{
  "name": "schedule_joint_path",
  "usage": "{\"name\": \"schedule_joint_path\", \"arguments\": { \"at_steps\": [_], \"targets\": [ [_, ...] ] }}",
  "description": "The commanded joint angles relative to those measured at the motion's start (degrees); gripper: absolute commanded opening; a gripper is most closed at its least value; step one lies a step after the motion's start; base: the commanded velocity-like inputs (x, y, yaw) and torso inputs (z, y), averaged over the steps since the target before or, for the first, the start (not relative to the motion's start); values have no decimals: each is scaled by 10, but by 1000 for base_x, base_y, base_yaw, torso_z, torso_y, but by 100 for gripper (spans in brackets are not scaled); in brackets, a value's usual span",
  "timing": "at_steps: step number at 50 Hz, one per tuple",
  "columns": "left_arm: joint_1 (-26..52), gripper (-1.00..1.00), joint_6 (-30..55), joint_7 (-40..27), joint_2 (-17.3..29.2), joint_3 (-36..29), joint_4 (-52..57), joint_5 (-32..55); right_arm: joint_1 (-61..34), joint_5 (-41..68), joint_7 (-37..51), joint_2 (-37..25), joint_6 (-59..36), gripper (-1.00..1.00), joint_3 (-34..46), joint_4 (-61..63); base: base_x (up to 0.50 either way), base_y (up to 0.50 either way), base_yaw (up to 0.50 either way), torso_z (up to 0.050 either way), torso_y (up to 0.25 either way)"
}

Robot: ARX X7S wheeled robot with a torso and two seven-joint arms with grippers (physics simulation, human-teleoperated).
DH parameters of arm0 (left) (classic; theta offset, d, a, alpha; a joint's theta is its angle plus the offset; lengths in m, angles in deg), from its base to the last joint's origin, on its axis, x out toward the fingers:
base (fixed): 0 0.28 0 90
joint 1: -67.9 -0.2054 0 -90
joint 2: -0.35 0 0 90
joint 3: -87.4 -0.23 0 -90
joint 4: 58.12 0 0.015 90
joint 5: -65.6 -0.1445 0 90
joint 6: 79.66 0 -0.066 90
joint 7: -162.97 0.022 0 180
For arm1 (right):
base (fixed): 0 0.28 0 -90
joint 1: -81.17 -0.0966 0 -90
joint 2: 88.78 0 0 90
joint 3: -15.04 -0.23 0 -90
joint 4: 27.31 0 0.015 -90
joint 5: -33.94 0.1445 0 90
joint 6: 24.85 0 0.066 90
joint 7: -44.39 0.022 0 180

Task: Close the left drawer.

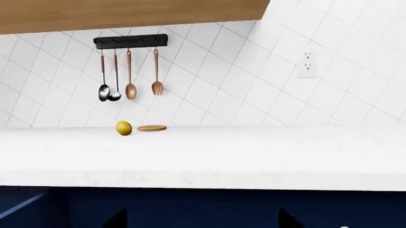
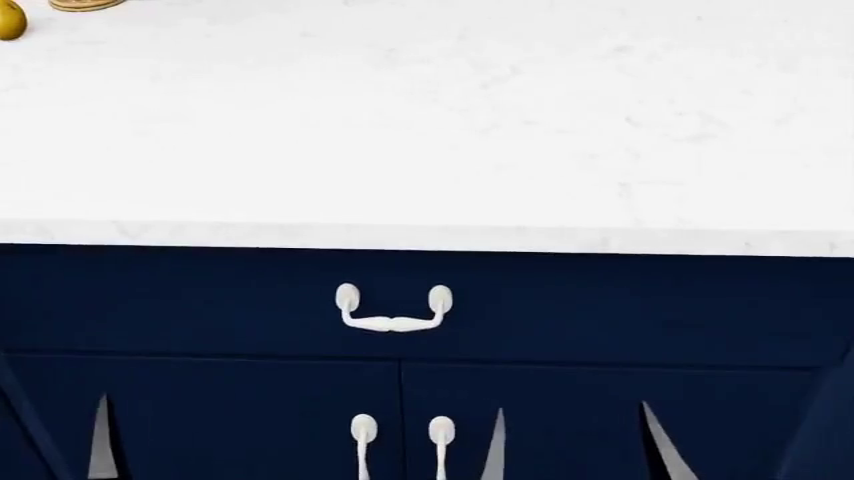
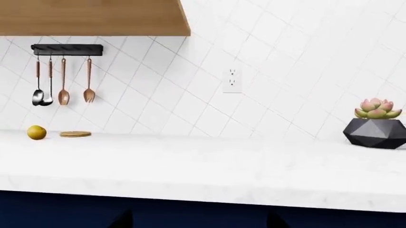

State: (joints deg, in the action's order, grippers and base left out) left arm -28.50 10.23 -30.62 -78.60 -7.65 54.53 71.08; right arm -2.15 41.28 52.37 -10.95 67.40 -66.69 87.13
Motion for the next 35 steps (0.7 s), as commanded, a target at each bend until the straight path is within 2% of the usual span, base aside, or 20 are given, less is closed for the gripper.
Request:
{"name": "schedule_joint_path", "arguments": {
  "at_steps": [1, 14, 35],
  "targets": [
    [-68, 100, -48, -16, 13, 9, 65, -16, 50, -9, 8, -19, 24, 100, -4, 84, 0, 0, 0, 0, 0],
    [-109, 100, -88, -35, 15, 13, 90, -38, 93, -2, 2, -36, 88, 100, -14, 93, 0, 0, 0, 0, 0],
    [-100, 100, -80, -48, 19, 10, 90, -40, 67, 18, -2, -36, 82, 100, 0, 73, 0, 0, 20, 0, 0]
  ]
}}
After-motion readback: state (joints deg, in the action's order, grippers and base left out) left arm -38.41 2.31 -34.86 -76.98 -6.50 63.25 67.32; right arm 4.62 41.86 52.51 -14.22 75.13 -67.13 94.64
